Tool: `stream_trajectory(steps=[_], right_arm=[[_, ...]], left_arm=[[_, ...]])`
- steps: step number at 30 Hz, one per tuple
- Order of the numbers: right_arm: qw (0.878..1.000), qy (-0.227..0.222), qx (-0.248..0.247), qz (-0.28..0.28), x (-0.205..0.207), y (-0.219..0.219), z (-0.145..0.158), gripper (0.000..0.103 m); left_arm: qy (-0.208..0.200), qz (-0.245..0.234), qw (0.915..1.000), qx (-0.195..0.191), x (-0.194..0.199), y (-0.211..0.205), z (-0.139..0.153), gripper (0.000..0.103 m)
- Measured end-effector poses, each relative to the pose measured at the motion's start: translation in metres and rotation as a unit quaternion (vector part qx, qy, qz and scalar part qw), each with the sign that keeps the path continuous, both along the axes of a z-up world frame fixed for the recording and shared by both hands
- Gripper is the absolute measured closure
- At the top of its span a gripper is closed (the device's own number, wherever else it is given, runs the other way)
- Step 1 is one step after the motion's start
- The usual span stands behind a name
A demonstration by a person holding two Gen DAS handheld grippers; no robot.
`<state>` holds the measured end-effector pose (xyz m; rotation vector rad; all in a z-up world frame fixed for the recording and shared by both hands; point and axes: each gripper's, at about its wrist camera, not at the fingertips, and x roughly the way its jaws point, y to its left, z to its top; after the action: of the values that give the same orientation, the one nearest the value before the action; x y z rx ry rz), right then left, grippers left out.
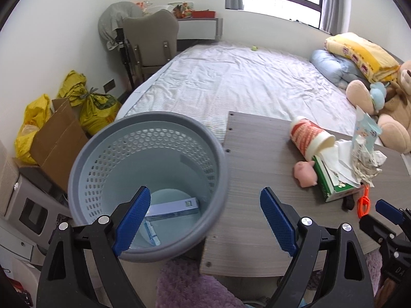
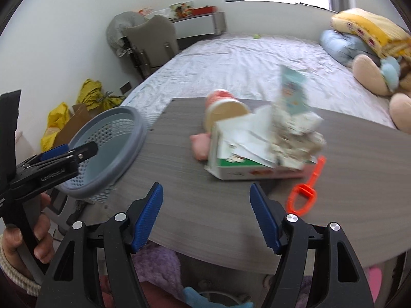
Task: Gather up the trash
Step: 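Move both grippers back from the basket toward the table, then grasp the orange plastic scoop handle with the right gripper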
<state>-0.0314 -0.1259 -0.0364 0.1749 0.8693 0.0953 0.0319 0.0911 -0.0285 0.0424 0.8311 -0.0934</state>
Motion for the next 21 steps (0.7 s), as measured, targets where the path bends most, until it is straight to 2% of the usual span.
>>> stream_trajectory(steps=[10, 21], right_arm=[[0.994, 0.032, -0.007, -0.107, -0.021, -0.083, -0.026, 0.036], [0.992, 0.051, -0.011, -0.114, 0.004, -0.098, -0.056, 0.036]], left_arm=[[0.02, -0.042, 0.9989, 0.0, 0.0, -0.056, -0.011, 0.018], [0.03, -0.071, 0.9969, 0.018, -0.002, -0.089, -0.016, 0.018]])
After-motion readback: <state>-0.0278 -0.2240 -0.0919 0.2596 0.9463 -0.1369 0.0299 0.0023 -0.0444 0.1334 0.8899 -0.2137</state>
